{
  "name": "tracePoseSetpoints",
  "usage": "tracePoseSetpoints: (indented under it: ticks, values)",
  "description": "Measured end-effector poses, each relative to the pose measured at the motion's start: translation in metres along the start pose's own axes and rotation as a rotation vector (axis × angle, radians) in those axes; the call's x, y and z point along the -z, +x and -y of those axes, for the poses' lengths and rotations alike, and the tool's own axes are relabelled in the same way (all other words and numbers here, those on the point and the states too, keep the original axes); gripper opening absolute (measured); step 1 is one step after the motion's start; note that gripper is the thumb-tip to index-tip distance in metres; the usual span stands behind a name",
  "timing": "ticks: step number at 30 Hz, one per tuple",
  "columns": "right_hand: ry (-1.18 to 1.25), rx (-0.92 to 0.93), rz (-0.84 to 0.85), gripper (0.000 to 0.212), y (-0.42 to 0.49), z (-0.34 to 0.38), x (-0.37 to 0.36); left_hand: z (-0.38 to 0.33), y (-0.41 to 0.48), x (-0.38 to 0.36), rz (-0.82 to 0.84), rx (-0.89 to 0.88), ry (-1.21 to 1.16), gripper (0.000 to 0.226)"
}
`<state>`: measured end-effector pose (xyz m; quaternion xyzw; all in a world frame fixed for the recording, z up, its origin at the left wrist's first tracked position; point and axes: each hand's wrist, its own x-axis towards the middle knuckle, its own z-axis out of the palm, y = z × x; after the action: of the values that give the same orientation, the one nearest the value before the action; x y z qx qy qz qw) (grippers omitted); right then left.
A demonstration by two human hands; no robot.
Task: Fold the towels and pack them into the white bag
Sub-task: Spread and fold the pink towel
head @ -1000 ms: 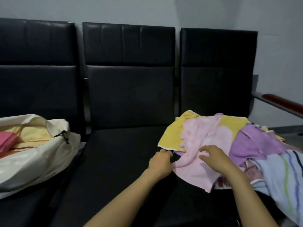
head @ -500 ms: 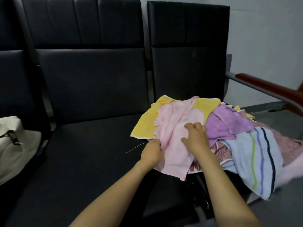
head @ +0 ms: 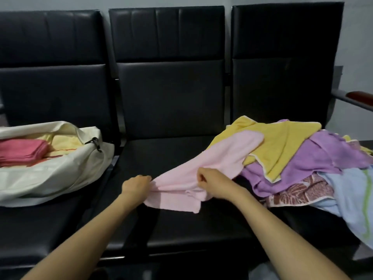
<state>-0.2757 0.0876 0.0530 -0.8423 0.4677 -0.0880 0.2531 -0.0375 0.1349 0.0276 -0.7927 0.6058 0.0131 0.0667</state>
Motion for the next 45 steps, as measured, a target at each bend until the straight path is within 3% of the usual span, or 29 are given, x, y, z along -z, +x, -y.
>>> tracePoseSetpoints:
  ticks: [4, 6, 8, 11, 13, 15, 19, 21, 23, 25, 27, 28, 30, 31, 36, 38, 40, 42, 43, 45]
  values:
    - [0.024, 0.12, 0.237, 0.016, 0.005, 0.033, -0.033, 0.056, -0.016, -0.015, -0.07, 0.208, 0.11, 0.029]
    - [0.034, 0.116, 0.194, 0.018, 0.012, 0.039, -0.033, 0.06, -0.017, -0.018, -0.221, 0.217, 0.025, 0.029]
    - [-0.014, 0.08, 0.09, 0.016, 0.02, 0.036, -0.028, 0.054, -0.013, -0.016, -0.329, 0.134, -0.257, 0.028]
    - [-0.154, -0.017, 0.02, 0.029, 0.028, 0.021, -0.027, 0.028, -0.016, -0.016, -0.187, -0.082, -0.557, 0.03]
    - [-0.201, -0.06, 0.061, 0.041, 0.032, 0.012, -0.027, 0.014, -0.019, -0.026, -0.074, -0.21, -0.491, 0.039]
    - [-0.216, -0.06, 0.102, 0.03, 0.033, 0.01, -0.024, 0.008, -0.018, -0.028, -0.029, -0.272, -0.373, 0.037]
    - [0.002, -0.087, 0.352, 0.016, 0.025, 0.013, -0.008, 0.009, -0.009, -0.017, -0.106, -0.104, -0.587, 0.029]
    - [0.151, -0.148, 0.438, 0.016, 0.02, 0.012, -0.004, 0.008, -0.003, -0.018, -0.161, -0.019, -0.548, 0.03]
    - [0.103, -0.172, 0.255, 0.014, 0.024, 0.005, 0.0, 0.003, 0.001, -0.017, -0.158, 0.037, -0.463, 0.04]
    - [-0.142, -0.193, 0.072, 0.025, 0.032, -0.005, 0.0, -0.002, 0.008, -0.017, -0.143, 0.029, -0.413, 0.05]
    - [-0.33, -0.238, 0.089, 0.04, 0.038, -0.014, -0.005, -0.009, 0.014, -0.02, -0.094, 0.007, -0.381, 0.046]
    - [-0.365, -0.251, 0.119, 0.036, 0.04, -0.018, -0.008, -0.013, 0.016, -0.022, -0.054, -0.016, -0.419, 0.037]
    - [-0.349, -0.224, 0.102, 0.011, 0.043, -0.022, -0.016, -0.016, 0.017, -0.02, -0.02, -0.047, -0.615, 0.008]
    - [-0.312, -0.185, 0.068, 0.005, 0.045, -0.023, -0.017, -0.017, 0.017, -0.018, -0.05, -0.039, -0.74, 0.009]
    - [-0.042, 0.119, -0.14, 0.011, 0.041, -0.01, 0.001, -0.011, 0.008, 0.005, -0.491, 0.048, -1.128, 0.022]
    - [0.135, 0.199, -0.053, 0.011, 0.029, 0.002, 0.015, -0.004, 0.006, 0.008, -0.533, 0.085, -1.132, 0.017]
    - [0.22, 0.221, 0.227, 0.01, 0.016, 0.013, 0.021, 0.011, 0.005, 0.012, -0.374, 0.104, -1.018, 0.005]
    - [0.23, 0.118, 0.467, 0.009, 0.01, 0.016, 0.017, 0.021, 0.004, 0.012, -0.093, 0.037, -0.874, 0.026]
    - [0.178, 0.044, 0.468, 0.011, 0.011, 0.014, 0.012, 0.023, 0.002, 0.009, 0.012, 0.03, -0.808, 0.034]
    - [-0.075, -0.065, 0.271, 0.016, 0.02, 0.005, 0.008, 0.02, -0.003, 0.002, 0.035, 0.066, -0.665, 0.035]
